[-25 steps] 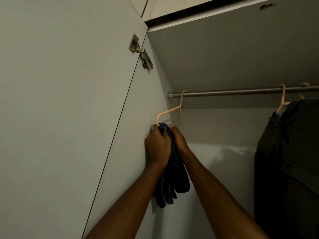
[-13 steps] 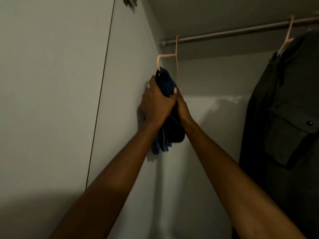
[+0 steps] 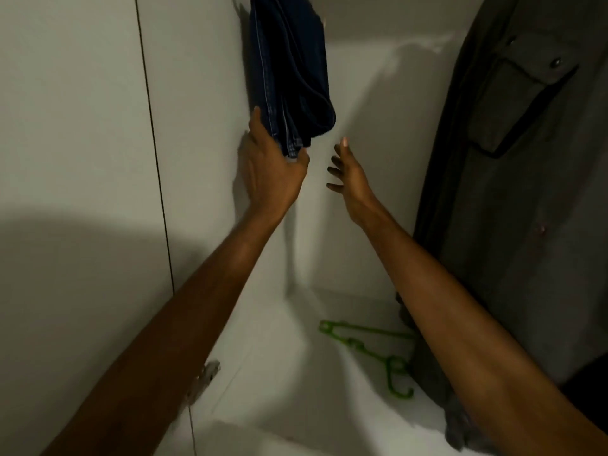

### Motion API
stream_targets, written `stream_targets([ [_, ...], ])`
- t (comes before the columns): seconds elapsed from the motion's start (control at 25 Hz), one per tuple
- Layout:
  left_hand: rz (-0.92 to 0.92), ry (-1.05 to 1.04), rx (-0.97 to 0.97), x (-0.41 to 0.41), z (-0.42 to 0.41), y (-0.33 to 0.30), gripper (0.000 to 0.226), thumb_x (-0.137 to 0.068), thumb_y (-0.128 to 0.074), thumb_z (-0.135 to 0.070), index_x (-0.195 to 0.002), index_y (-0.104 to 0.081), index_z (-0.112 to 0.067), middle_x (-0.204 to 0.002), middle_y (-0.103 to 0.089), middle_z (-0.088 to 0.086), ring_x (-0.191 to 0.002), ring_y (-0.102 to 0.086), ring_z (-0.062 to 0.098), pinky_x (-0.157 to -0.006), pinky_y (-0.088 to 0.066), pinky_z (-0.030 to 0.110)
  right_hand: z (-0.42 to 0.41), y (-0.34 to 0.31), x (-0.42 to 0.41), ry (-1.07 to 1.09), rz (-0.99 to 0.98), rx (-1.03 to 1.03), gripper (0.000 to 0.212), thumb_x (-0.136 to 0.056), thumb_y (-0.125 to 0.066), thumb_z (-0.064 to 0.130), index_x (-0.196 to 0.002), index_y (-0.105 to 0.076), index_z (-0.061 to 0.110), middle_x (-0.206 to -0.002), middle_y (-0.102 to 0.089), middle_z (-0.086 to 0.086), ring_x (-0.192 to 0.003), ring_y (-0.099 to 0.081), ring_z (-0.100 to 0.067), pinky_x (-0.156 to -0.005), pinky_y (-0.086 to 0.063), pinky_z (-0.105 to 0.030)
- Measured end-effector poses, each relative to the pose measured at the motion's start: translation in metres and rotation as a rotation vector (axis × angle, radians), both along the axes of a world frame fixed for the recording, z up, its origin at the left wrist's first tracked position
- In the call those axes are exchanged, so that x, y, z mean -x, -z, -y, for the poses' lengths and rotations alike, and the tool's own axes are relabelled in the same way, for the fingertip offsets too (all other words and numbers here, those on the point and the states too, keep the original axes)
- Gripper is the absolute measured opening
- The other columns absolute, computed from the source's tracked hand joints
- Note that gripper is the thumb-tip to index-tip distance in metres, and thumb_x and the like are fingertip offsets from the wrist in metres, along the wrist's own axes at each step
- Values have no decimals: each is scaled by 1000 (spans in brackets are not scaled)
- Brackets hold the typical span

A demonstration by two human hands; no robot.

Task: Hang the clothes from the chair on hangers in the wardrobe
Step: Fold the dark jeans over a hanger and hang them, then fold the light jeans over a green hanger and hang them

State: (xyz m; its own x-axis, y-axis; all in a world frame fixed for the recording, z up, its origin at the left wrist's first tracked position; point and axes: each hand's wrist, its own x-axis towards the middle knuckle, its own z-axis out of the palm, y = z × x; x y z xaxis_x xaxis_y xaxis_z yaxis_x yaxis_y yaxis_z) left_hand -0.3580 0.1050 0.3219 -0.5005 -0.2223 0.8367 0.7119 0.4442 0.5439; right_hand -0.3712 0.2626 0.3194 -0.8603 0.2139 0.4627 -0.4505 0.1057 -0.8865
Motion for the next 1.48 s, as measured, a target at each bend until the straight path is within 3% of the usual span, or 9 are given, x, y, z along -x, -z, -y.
stream_targets([
  [0.16,248,97,85,-19,-8,87,86,-84,-76,-29,-155,-28,-16,-144,-55,10,-124,-58,25,-98,-49,36,-9,81,-27,77,132,19,70,-102,-36,64,-157,-35,21,-156,-43,-4,-132,-50,-19,-110,-45,-41],
  [0.28,403,108,229,-36,-8,160,75,-86,-72,-26,-151,-34,-17,-138,-58,12,-122,-59,30,-97,-49,40,1,155,-51,140,240,-41,69,-101,-42,62,-155,-41,18,-155,-46,-3,-138,-46,-20,-117,-37,-41],
  [0.44,449,25,631,-51,7,239,60,-88,-65,-21,-145,-47,-15,-142,-57,11,-145,-34,33,-111,-32,46,9,241,-84,383,297,-454,62,-102,-47,55,-152,-44,19,-157,-44,-5,-144,-39,-24,-122,-27,-45],
  [0.6,539,56,770,-80,34,290,55,-89,-62,-19,-142,-50,-12,-139,-56,10,-135,-43,32,-106,-37,44,23,295,-124,435,355,-752,67,-100,-24,59,-151,-45,20,-156,-44,-10,-144,-36,-32,-120,-24,-51],
  [0.8,604,53,738,-147,83,338,56,-94,-61,-21,-147,-46,-13,-145,-52,8,-138,-42,29,-115,-32,42,57,333,-169,451,357,-1018,58,-107,-29,52,-153,-42,19,-160,-35,-15,-146,-31,-36,-117,-24,-52],
  [1.0,715,-69,602,-248,154,371,53,-94,-63,-24,-145,-49,-19,-146,-53,3,-140,-40,24,-113,-34,40,105,372,-230,397,268,-1046,56,-106,-38,47,-145,-50,10,-156,-37,-21,-139,-37,-40,-110,-33,-54],
  [1.12,805,-198,560,-317,202,394,51,-93,-66,-24,-141,-52,-20,-147,-54,3,-139,-43,25,-109,-40,41,146,402,-273,280,194,-1041,56,-105,-37,48,-138,-56,7,-149,-45,-22,-133,-44,-41,-105,-38,-54],
  [1.36,972,-407,431,-432,299,434,48,-92,-66,-25,-139,-54,-21,-142,-57,1,-137,-45,22,-113,-39,38,252,460,-358,40,186,-1019,51,-103,-43,44,-131,-61,5,-143,-51,-21,-125,-49,-41,-100,-42,-53],
  [1.48,1039,-477,349,-475,349,451,48,-89,-66,-22,-136,-56,-19,-135,-61,4,-130,-52,24,-106,-43,35,312,479,-397,-97,170,-1019,54,-99,-41,47,-128,-64,8,-141,-53,-20,-125,-51,-39,-100,-44,-51],
])
